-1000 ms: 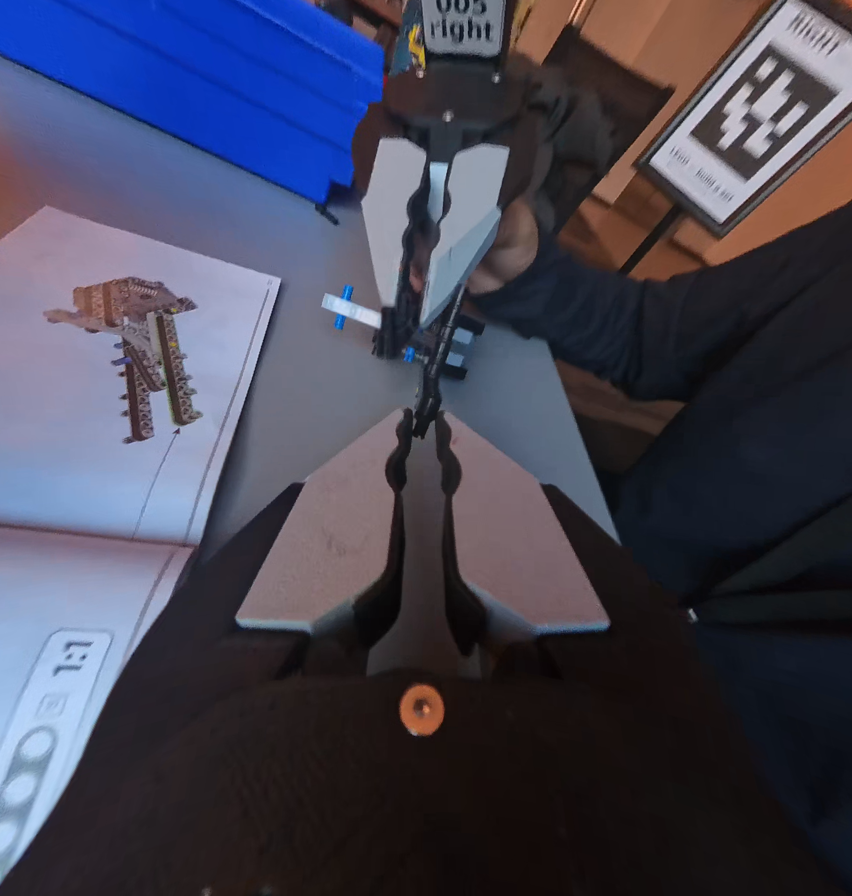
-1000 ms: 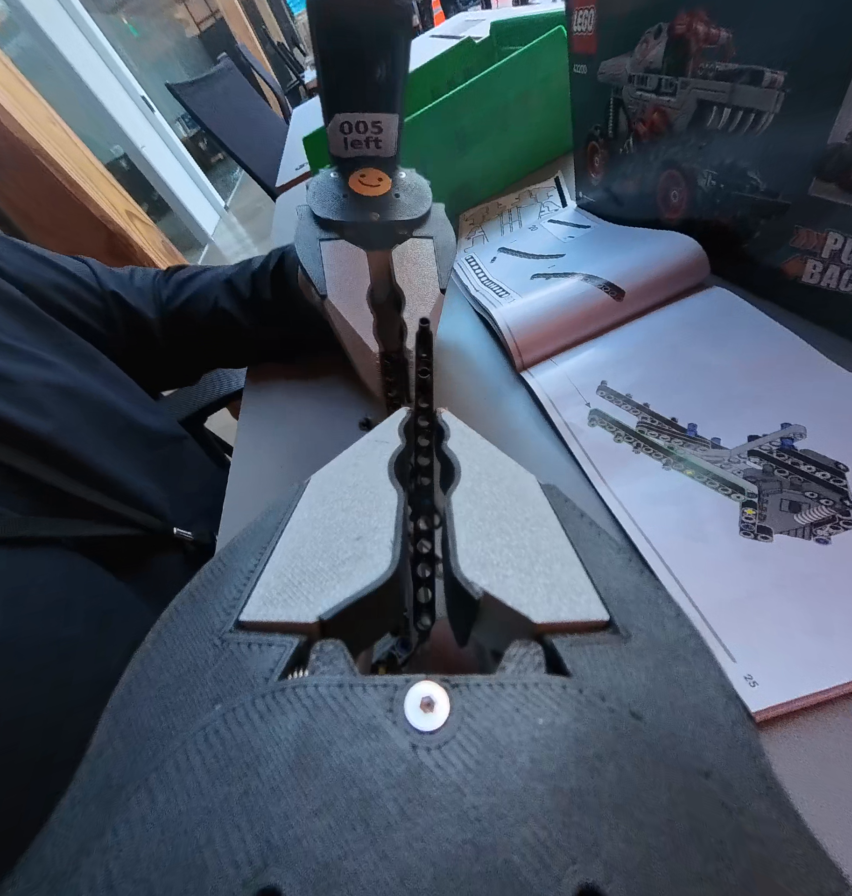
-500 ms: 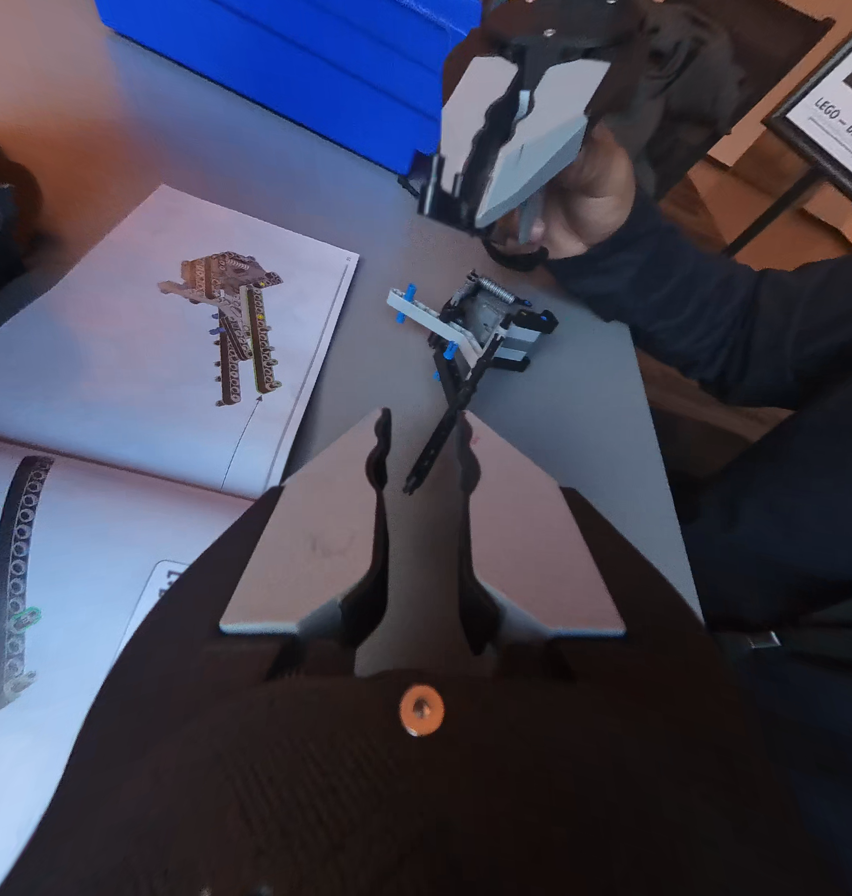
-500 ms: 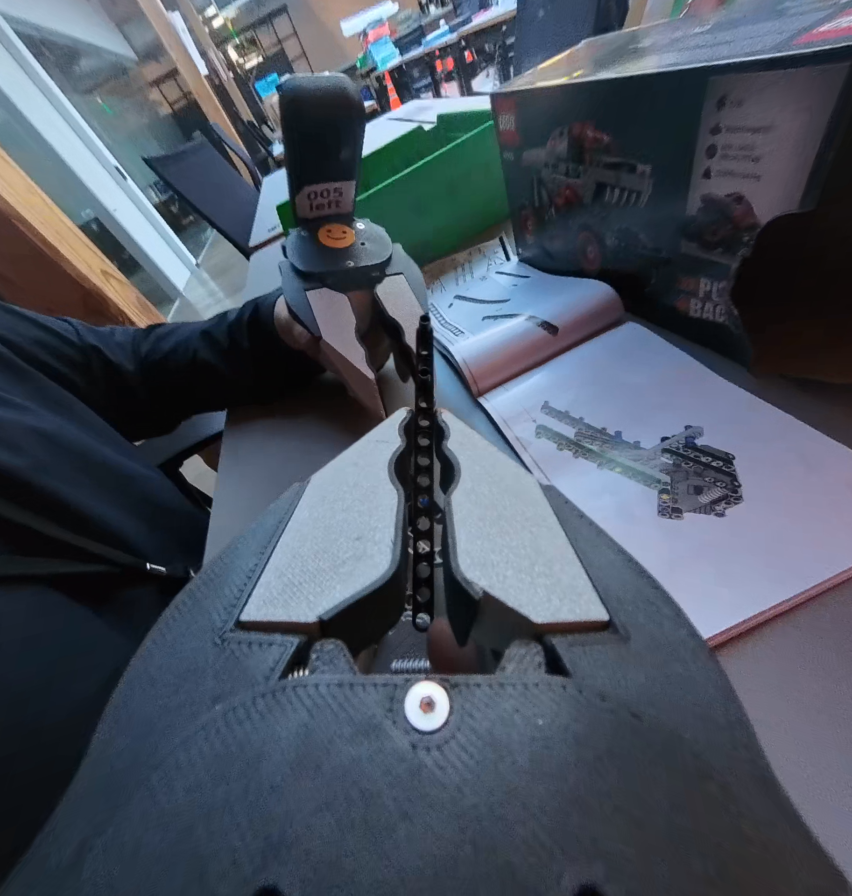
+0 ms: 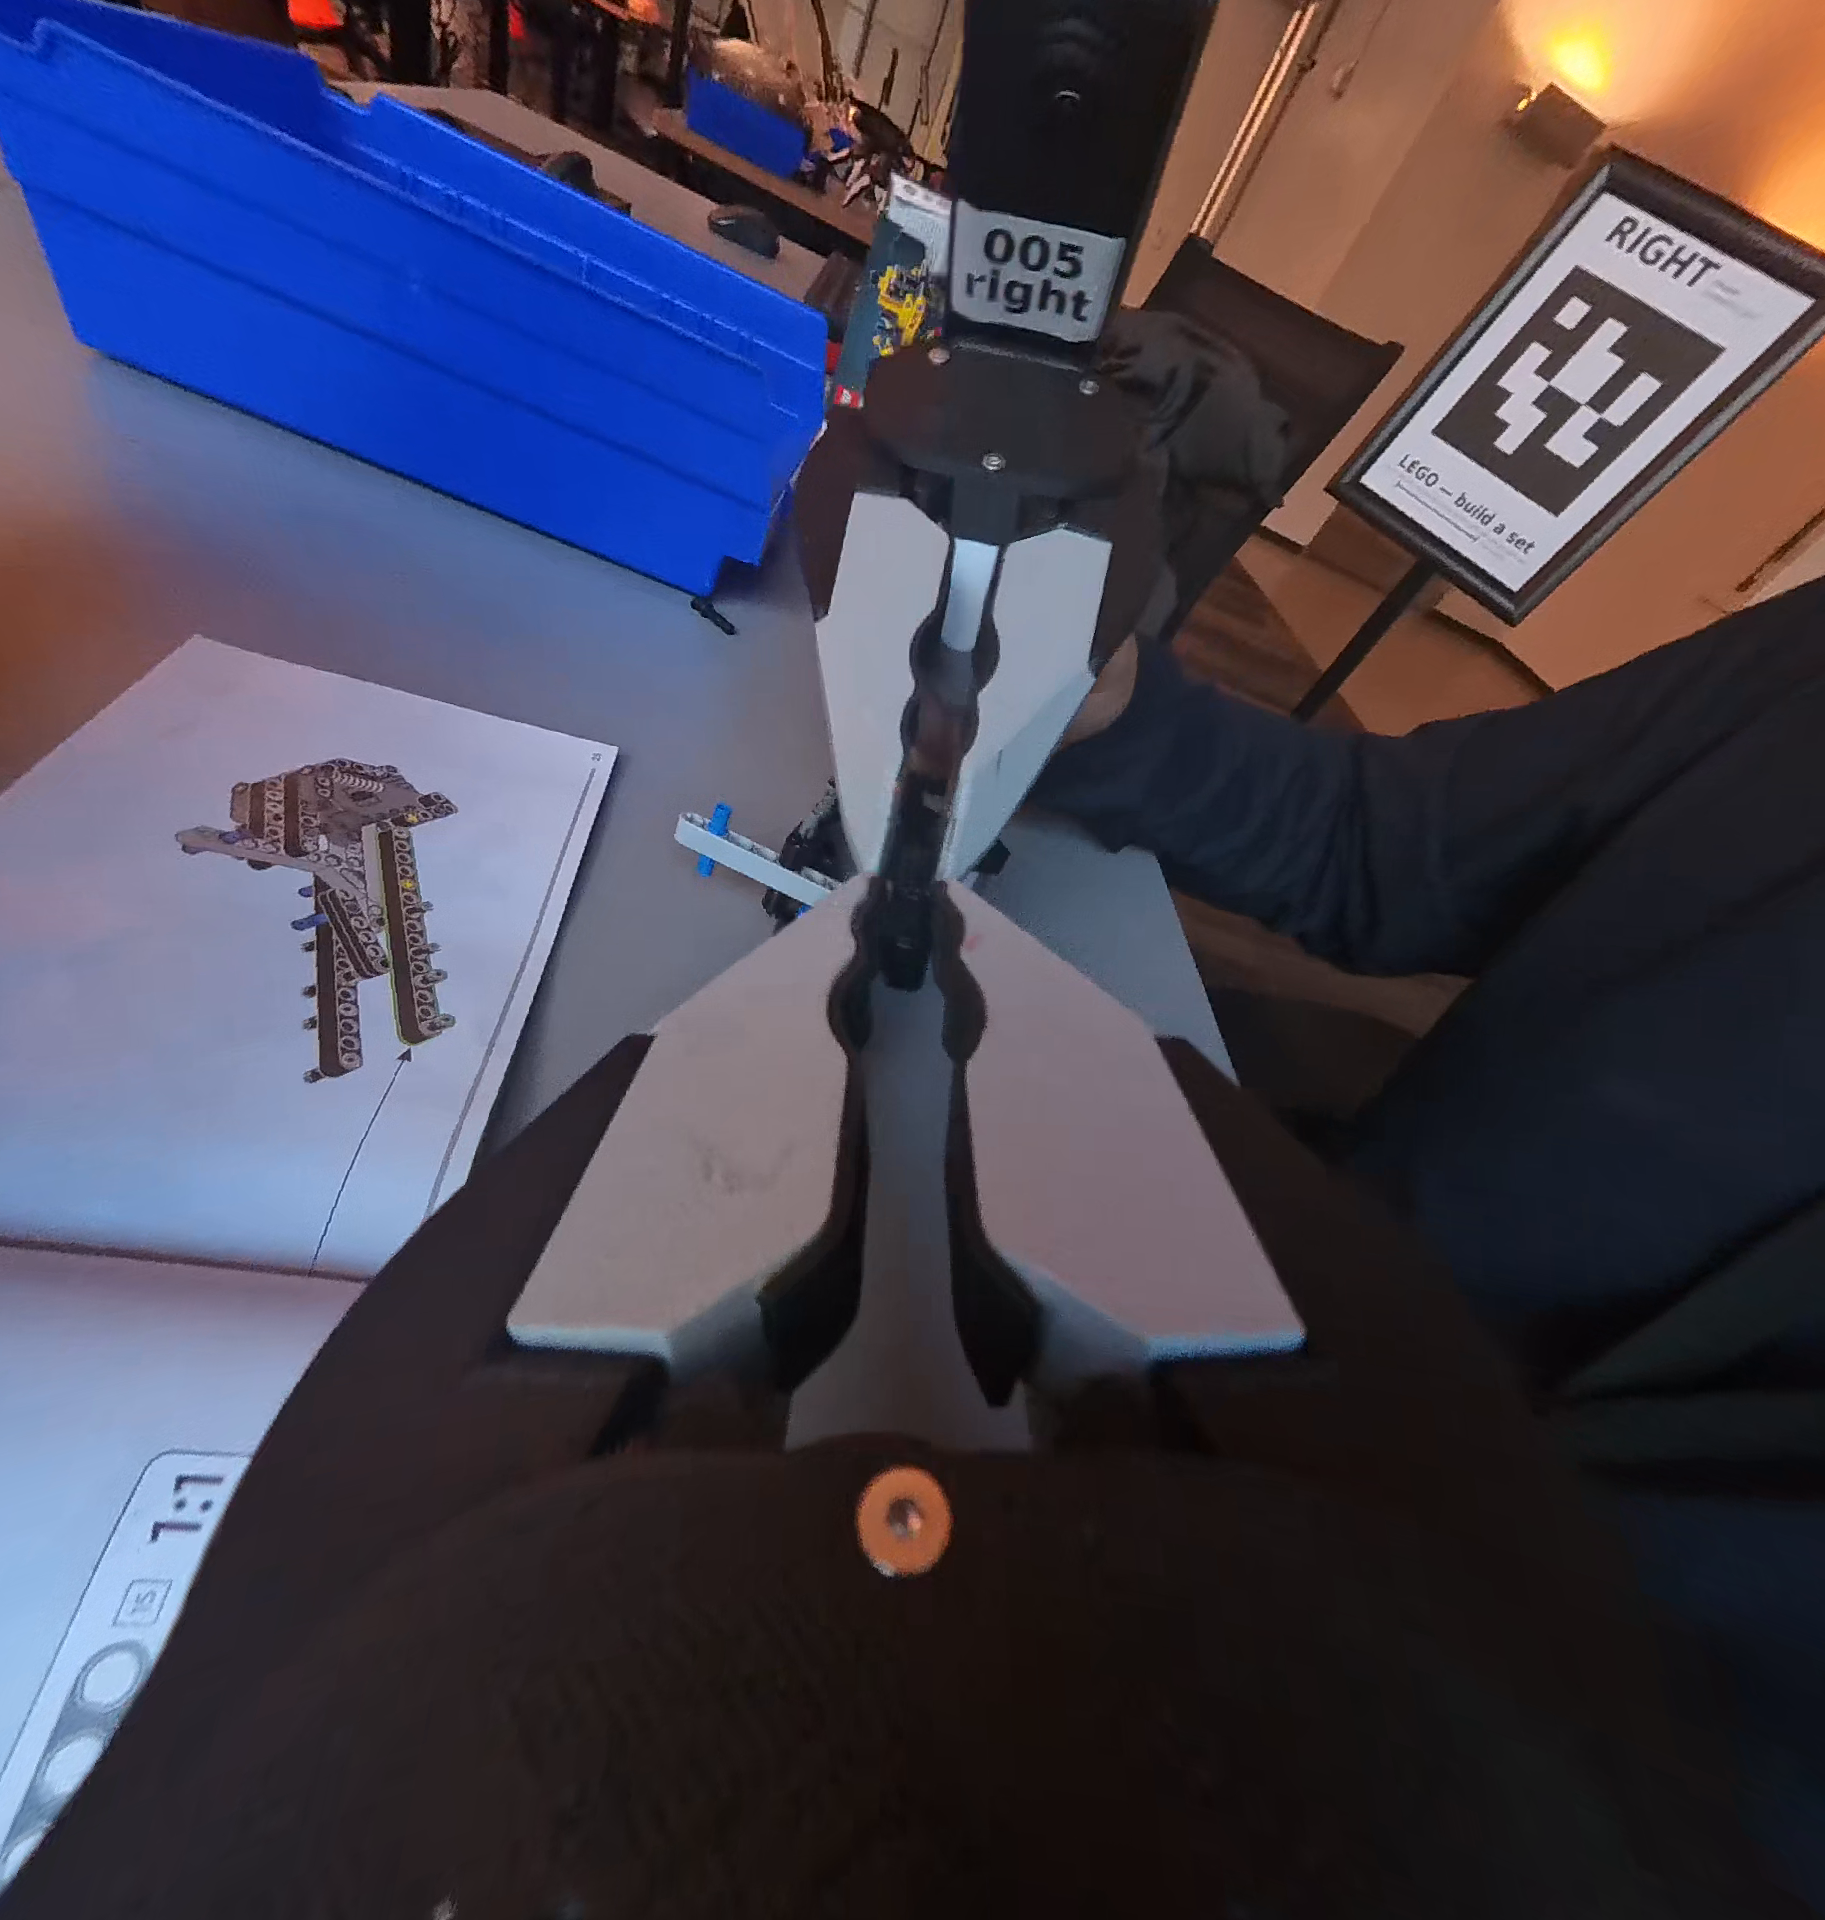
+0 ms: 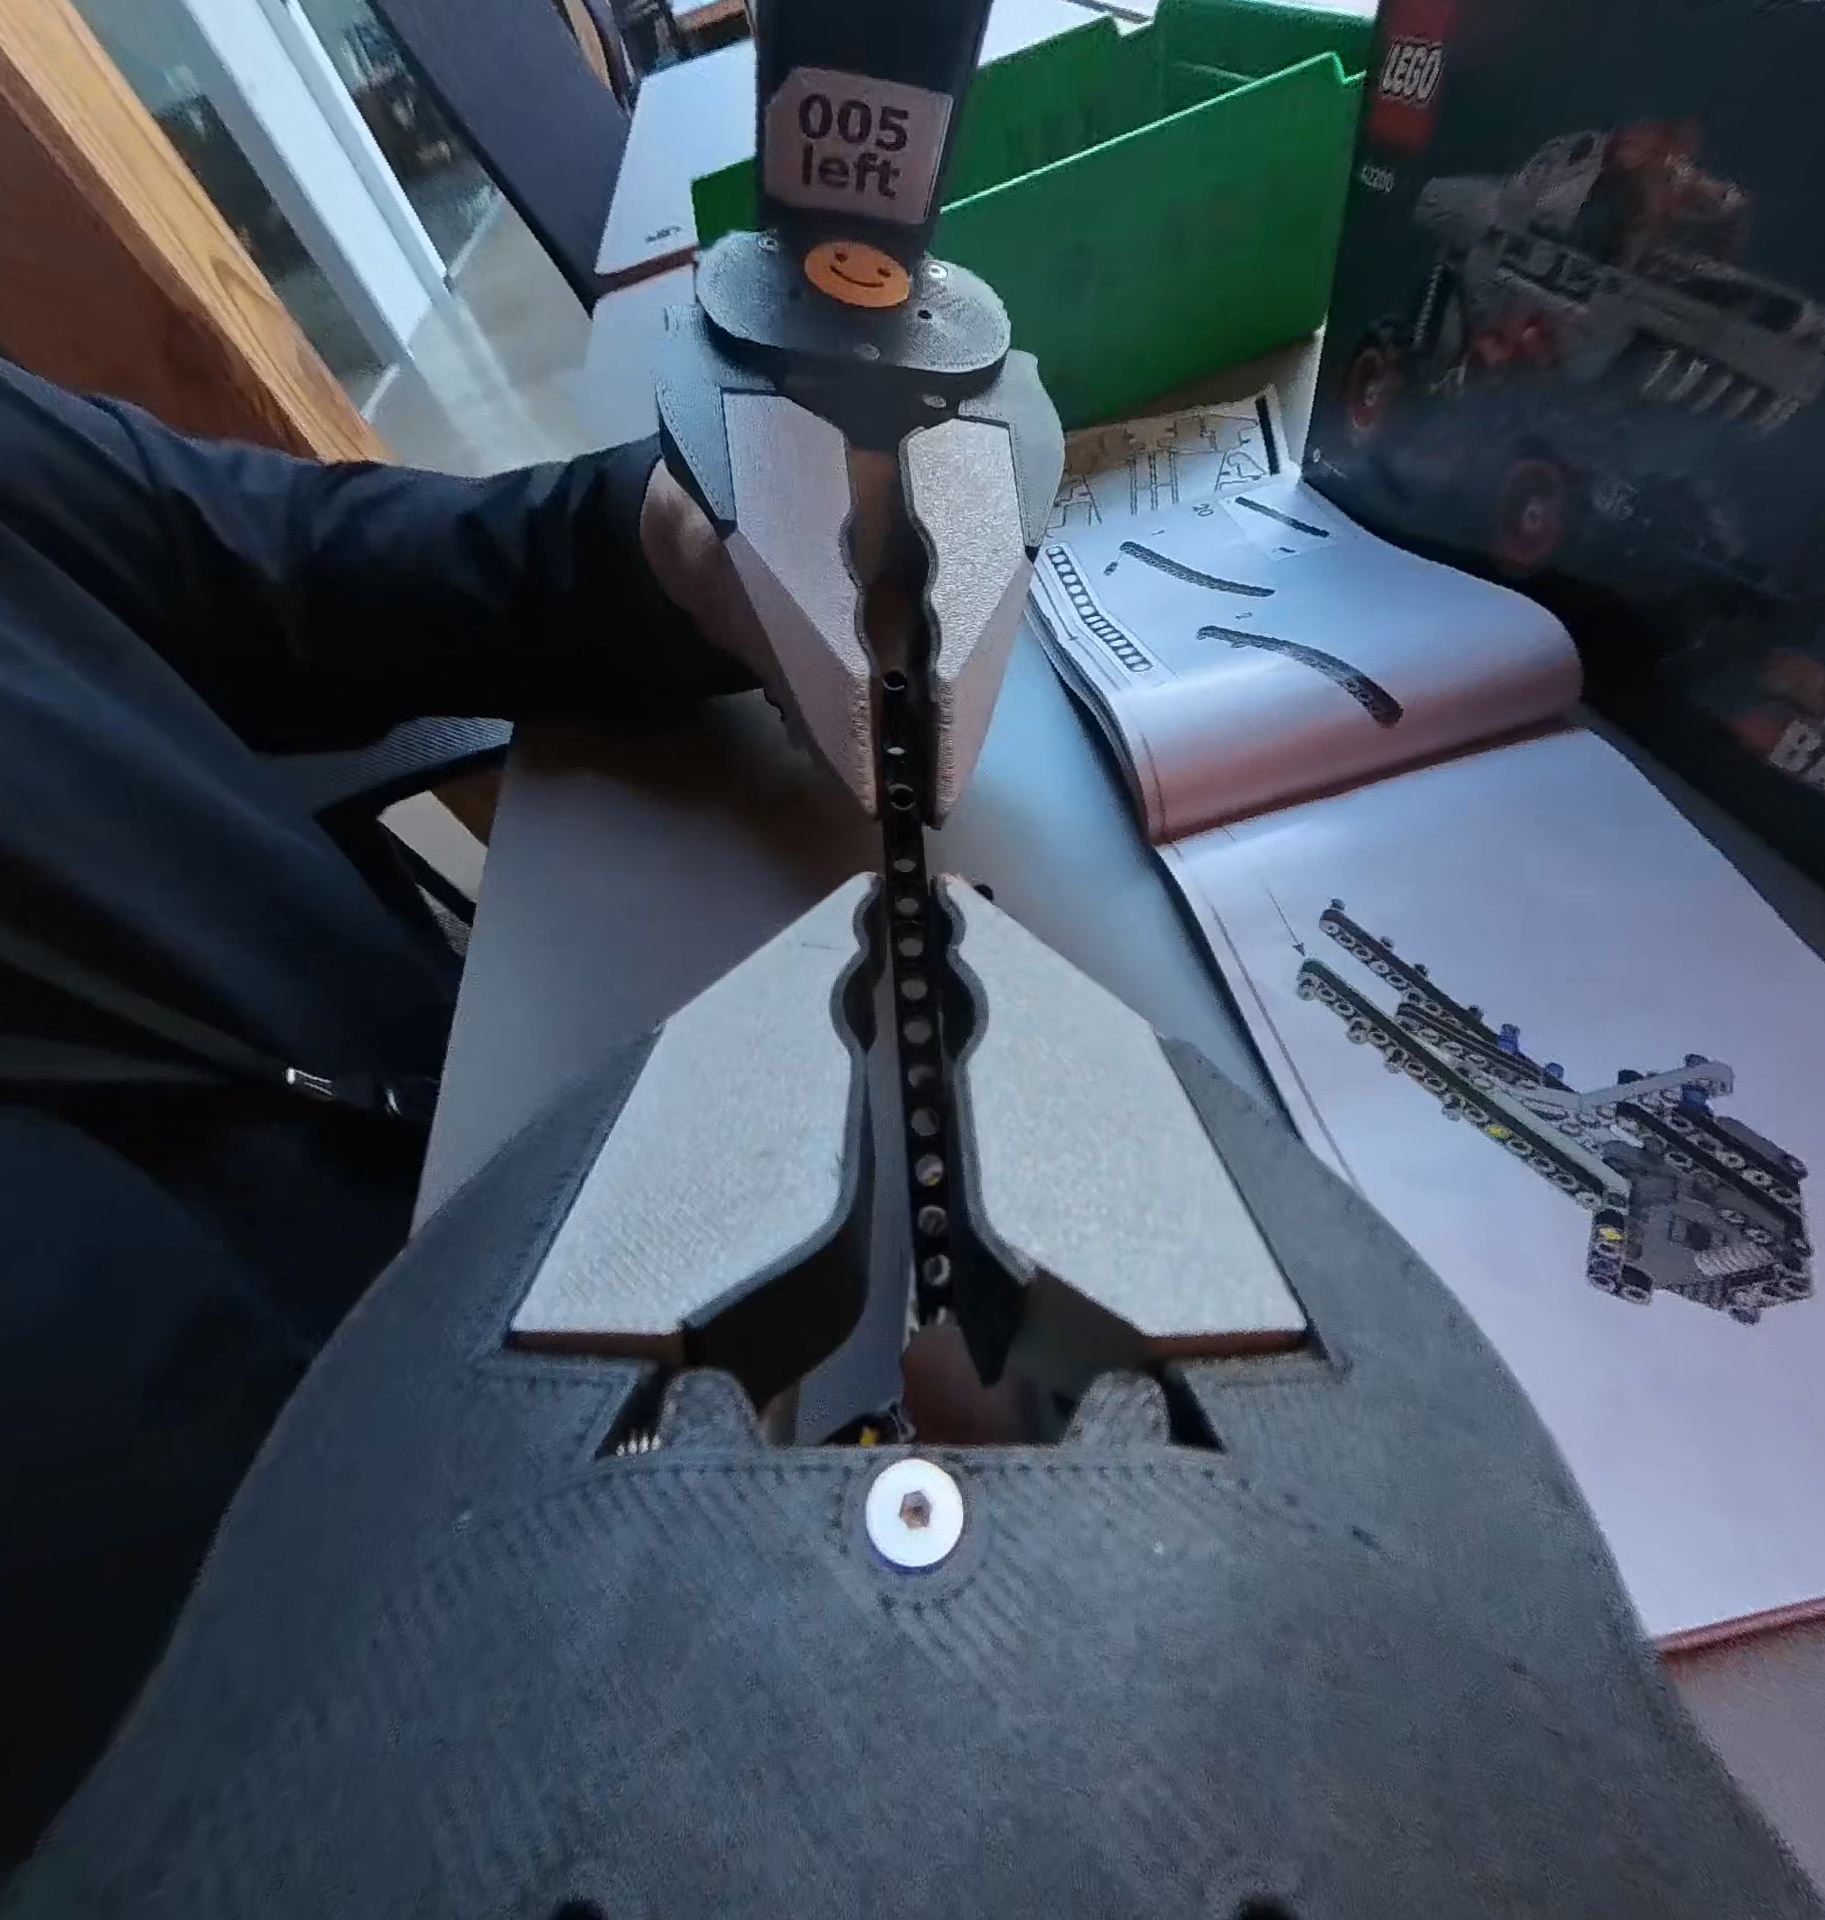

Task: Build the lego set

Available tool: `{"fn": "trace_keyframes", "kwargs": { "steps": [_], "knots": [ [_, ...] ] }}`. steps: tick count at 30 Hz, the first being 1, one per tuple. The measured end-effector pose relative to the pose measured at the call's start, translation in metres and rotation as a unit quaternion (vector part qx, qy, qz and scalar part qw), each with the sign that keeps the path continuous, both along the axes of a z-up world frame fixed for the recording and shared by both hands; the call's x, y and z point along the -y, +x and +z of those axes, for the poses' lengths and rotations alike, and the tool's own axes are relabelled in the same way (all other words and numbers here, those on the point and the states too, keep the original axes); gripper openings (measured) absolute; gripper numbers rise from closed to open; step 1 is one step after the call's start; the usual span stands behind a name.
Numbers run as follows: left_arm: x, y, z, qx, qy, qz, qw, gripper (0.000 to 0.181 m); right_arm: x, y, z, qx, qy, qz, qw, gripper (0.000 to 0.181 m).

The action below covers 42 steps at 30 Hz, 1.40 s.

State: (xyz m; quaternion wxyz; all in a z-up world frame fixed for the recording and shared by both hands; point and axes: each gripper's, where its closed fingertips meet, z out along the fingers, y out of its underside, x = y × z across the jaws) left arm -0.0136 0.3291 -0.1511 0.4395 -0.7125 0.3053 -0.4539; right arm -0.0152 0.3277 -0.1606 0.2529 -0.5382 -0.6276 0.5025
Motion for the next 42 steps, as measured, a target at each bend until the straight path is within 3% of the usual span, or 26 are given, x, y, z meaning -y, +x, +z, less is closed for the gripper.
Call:
{"fn": "trace_keyframes", "kwargs": {
  "steps": [6,23,25,28,31,35,40,42],
  "knots": [
    [0.005,-0.006,0.012,0.019,0.025,-0.006,0.999,0.005,0.0,0.005,0.008,-0.026,0.079,-0.01,0.997,0.007],
    [0.006,-0.002,0.02,0.061,0.032,-0.021,0.997,0.006,0.005,0.005,0.019,-0.041,0.007,0.003,0.999,0.005],
    [0.002,-0.004,0.014,0.057,0.003,-0.011,0.998,0.009,-0.003,0.005,0.019,-0.04,-0.002,-0.016,0.999,0.004],
    [-0.006,-0.016,-0.013,-0.007,-0.039,0.012,0.999,0.034,-0.017,0.01,0.024,-0.051,-0.049,-0.038,0.997,0.004],
    [-0.003,-0.025,-0.042,-0.104,-0.042,0.015,0.994,0.034,-0.029,0.016,0.022,-0.05,-0.072,-0.062,0.994,0.004],
    [0.004,-0.026,-0.059,-0.17,-0.043,0.002,0.984,0.034,-0.03,0.018,0.016,-0.041,-0.072,-0.069,0.994,0.004],
    [0.01,-0.02,-0.088,-0.229,-0.075,-0.021,0.97,0.013,-0.029,0.017,0.005,-0.017,-0.065,-0.069,0.995,0.005],
    [0.008,-0.017,-0.088,-0.241,-0.056,-0.021,0.969,0.008,-0.029,0.016,0.0,-0.01,-0.06,-0.069,0.996,0.005]
  ]
}}
